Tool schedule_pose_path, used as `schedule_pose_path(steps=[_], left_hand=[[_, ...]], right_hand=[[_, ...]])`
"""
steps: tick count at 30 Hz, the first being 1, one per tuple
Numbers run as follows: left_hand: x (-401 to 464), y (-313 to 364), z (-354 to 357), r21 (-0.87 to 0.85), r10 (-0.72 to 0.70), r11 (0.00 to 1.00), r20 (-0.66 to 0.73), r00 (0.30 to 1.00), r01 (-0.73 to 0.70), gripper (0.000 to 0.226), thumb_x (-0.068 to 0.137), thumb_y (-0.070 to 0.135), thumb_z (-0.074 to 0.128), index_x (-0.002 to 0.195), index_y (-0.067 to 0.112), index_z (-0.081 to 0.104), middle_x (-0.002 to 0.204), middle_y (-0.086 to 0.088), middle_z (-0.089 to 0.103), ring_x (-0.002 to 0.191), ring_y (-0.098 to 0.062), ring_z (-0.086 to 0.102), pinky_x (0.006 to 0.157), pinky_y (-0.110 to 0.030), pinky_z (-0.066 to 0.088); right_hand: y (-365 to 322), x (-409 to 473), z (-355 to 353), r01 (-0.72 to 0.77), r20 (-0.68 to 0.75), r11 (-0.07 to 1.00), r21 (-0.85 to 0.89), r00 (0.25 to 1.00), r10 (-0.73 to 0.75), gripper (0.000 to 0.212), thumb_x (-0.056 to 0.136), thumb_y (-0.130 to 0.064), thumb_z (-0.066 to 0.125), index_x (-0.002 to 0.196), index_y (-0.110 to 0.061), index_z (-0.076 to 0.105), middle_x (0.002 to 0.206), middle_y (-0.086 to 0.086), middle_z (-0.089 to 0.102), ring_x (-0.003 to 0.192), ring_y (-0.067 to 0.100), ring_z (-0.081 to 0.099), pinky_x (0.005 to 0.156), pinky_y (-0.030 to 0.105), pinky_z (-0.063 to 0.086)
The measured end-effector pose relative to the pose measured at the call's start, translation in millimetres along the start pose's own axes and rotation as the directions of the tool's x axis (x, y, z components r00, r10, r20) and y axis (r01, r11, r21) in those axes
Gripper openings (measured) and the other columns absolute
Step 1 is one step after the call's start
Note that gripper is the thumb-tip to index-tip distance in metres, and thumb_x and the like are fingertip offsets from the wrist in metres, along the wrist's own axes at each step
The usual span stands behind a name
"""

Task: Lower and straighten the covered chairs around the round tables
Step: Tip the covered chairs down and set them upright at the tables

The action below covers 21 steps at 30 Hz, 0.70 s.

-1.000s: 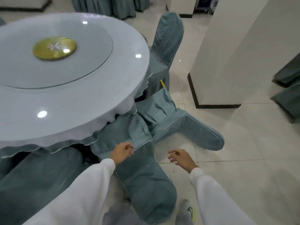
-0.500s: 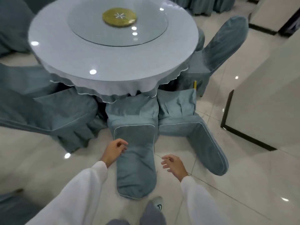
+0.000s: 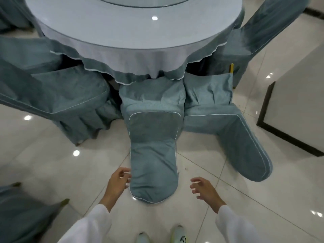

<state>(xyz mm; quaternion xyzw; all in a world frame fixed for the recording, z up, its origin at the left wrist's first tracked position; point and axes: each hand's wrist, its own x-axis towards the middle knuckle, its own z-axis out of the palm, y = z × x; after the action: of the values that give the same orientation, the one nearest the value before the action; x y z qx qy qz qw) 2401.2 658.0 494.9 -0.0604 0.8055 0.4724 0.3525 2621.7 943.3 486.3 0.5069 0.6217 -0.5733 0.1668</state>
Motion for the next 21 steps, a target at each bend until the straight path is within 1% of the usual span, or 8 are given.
schedule_pose_path(steps=[3, 6, 10, 13, 14, 16, 19, 21], left_hand=[[27.8, -68.4, 9.1, -0.003, -0.047, 0.999, -0.027, 0.999, 0.047, 0.013, 0.099, 0.011, 0.055, 0.103, 0.019, 0.065, 0.101, -0.01, 0.07, 0.093, -0.029, 0.069, 0.072, -0.035, 0.057], [62.3, -135.4, 19.4, -0.017, -0.076, 0.997, -0.047, 0.996, 0.075, 0.011, 0.098, 0.017, 0.059, 0.106, 0.023, 0.065, 0.107, -0.007, 0.068, 0.096, -0.024, 0.068, 0.077, -0.037, 0.058], [116.4, -204.6, 36.8, -0.046, -0.133, 0.99, -0.076, 0.988, 0.13, 0.013, 0.098, 0.018, 0.06, 0.11, 0.023, 0.063, 0.11, -0.007, 0.067, 0.099, -0.021, 0.065, 0.08, -0.037, 0.057], [166.1, -252.5, 53.5, -0.003, -0.165, 0.986, -0.074, 0.983, 0.166, 0.017, 0.098, 0.018, 0.06, 0.115, 0.021, 0.061, 0.116, -0.01, 0.064, 0.102, -0.022, 0.062, 0.082, -0.038, 0.054], [182.2, -268.4, 59.7, 0.03, -0.172, 0.984, -0.068, 0.983, 0.175, 0.021, 0.098, 0.02, 0.06, 0.12, 0.02, 0.059, 0.121, -0.009, 0.062, 0.104, -0.023, 0.06, 0.083, -0.038, 0.052], [214.7, -300.9, 73.9, 0.074, -0.208, 0.974, -0.055, 0.977, 0.212, 0.035, 0.098, 0.024, 0.062, 0.132, 0.019, 0.052, 0.133, -0.009, 0.056, 0.112, -0.024, 0.056, 0.088, -0.037, 0.048], [257.9, -342.2, 89.3, 0.134, -0.269, 0.954, -0.016, 0.963, 0.269, 0.062, 0.095, 0.031, 0.067, 0.149, 0.017, 0.04, 0.153, -0.011, 0.041, 0.134, -0.031, 0.046, 0.103, -0.041, 0.043], [276.7, -360.4, 97.6, 0.149, -0.282, 0.949, 0.02, 0.959, 0.276, 0.08, 0.092, 0.034, 0.072, 0.156, 0.015, 0.028, 0.161, -0.012, 0.031, 0.142, -0.032, 0.039, 0.11, -0.043, 0.038]], right_hand=[[46.1, 49.4, 28.5, -0.02, -0.006, 1.0, 0.007, 1.0, 0.02, 0.022, 0.093, -0.021, 0.065, 0.115, -0.025, 0.064, 0.103, 0.007, 0.073, 0.089, 0.021, 0.07, 0.072, 0.033, 0.053], [89.7, 98.9, 58.7, -0.036, 0.003, 0.999, 0.028, 0.999, 0.036, 0.031, 0.095, -0.023, 0.064, 0.124, -0.028, 0.054, 0.107, 0.007, 0.069, 0.097, 0.025, 0.069, 0.077, 0.036, 0.054], [139.2, 172.7, 86.7, -0.1, 0.051, 0.995, 0.015, 0.994, 0.099, 0.04, 0.095, -0.023, 0.064, 0.132, -0.025, 0.049, 0.111, 0.008, 0.068, 0.099, 0.026, 0.067, 0.081, 0.039, 0.055], [169.9, 232.4, 106.6, -0.122, 0.036, 0.992, 0.012, 0.992, 0.121, 0.042, 0.096, -0.024, 0.063, 0.135, -0.022, 0.049, 0.11, 0.008, 0.067, 0.099, 0.025, 0.064, 0.082, 0.04, 0.053], [179.6, 251.8, 113.0, -0.123, 0.027, 0.992, 0.009, 0.992, 0.123, 0.043, 0.096, -0.025, 0.063, 0.137, -0.021, 0.048, 0.112, 0.008, 0.065, 0.101, 0.026, 0.063, 0.082, 0.039, 0.052], [200.2, 293.5, 124.4, -0.123, 0.009, 0.992, 0.0, 0.992, 0.123, 0.049, 0.097, -0.027, 0.063, 0.142, -0.02, 0.044, 0.124, 0.01, 0.062, 0.109, 0.028, 0.06, 0.083, 0.038, 0.051], [229.0, 345.2, 138.7, -0.155, -0.077, 0.988, -0.011, 0.985, 0.153, 0.063, 0.096, -0.036, 0.065, 0.15, -0.017, 0.038, 0.146, 0.013, 0.051, 0.126, 0.034, 0.053, 0.1, 0.046, 0.049], [244.4, 369.7, 148.1, -0.183, -0.136, 0.983, 0.005, 0.974, 0.182, 0.078, 0.094, -0.044, 0.067, 0.155, -0.013, 0.03, 0.155, 0.015, 0.043, 0.135, 0.038, 0.047, 0.108, 0.048, 0.045]])
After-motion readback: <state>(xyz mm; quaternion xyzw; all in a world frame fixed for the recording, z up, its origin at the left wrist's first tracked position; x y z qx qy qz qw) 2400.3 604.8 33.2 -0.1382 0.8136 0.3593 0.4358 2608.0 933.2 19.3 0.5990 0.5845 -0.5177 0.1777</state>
